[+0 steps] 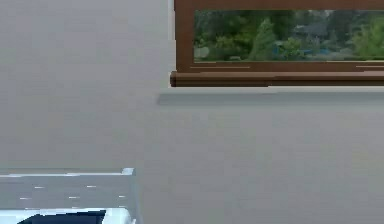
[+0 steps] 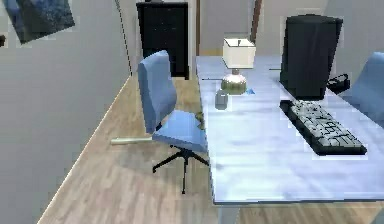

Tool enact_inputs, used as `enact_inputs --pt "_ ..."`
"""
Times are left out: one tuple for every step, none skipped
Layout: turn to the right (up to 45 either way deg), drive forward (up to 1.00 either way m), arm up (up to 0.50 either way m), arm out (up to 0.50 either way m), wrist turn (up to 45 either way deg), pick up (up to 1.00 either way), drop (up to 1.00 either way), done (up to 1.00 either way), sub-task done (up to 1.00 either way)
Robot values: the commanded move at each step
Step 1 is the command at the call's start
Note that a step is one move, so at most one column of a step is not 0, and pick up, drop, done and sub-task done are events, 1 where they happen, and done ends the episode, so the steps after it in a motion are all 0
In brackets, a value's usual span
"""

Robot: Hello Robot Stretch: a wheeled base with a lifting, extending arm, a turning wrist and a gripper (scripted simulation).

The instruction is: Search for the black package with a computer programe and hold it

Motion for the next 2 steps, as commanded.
enact_inputs --pt "-45.0 0.0 0.0 0.0 0.0 0.0 0.0 0.0 0.0" --pt "-45.0 0.0 0.0 0.0 0.0 0.0 0.0 0.0 0.0"
